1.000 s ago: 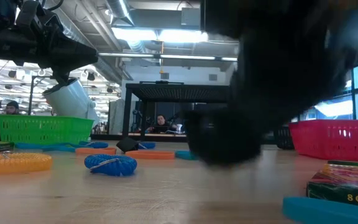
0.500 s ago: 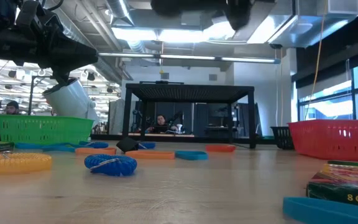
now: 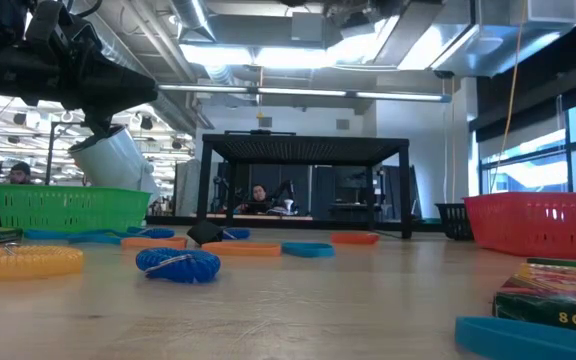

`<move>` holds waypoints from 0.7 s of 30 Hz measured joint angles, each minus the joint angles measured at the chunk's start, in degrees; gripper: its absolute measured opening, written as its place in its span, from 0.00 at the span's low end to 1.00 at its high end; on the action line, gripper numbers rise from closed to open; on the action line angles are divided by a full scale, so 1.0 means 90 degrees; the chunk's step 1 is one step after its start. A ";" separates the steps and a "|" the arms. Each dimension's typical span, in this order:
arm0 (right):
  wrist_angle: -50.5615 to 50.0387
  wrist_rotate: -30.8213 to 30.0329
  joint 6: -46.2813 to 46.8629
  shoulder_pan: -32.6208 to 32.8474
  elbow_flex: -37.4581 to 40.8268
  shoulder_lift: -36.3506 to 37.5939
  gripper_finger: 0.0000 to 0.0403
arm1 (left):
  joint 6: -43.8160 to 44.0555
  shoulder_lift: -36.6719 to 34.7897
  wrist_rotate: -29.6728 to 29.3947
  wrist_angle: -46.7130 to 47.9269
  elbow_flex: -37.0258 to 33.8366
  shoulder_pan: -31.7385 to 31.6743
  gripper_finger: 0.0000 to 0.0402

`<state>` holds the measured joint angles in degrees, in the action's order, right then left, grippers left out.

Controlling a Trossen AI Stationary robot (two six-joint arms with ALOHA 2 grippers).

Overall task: Pick & Place Office Desk Supplies
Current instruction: Put the black rubber band into the black bin

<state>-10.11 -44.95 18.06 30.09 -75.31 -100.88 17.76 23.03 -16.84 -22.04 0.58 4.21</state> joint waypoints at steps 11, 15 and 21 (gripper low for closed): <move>-0.4529 0.0117 0.2511 -0.0696 0.0000 0.1826 0.02 | -0.0002 -0.0002 -0.0002 0.0000 -0.0002 -0.0001 0.23; -0.5913 0.0114 0.3565 -0.0941 0.0000 0.2283 0.02 | -0.0002 -0.0002 0.0000 0.0000 0.0000 -0.0001 0.23; -0.7452 0.0112 0.4930 -0.1428 0.0000 0.2531 0.02 | 0.0002 0.0000 0.0000 0.0000 -0.0002 0.0000 0.23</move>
<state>-77.18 -43.95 62.43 17.24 -75.31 -78.10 17.78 23.03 -16.84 -22.04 0.56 4.21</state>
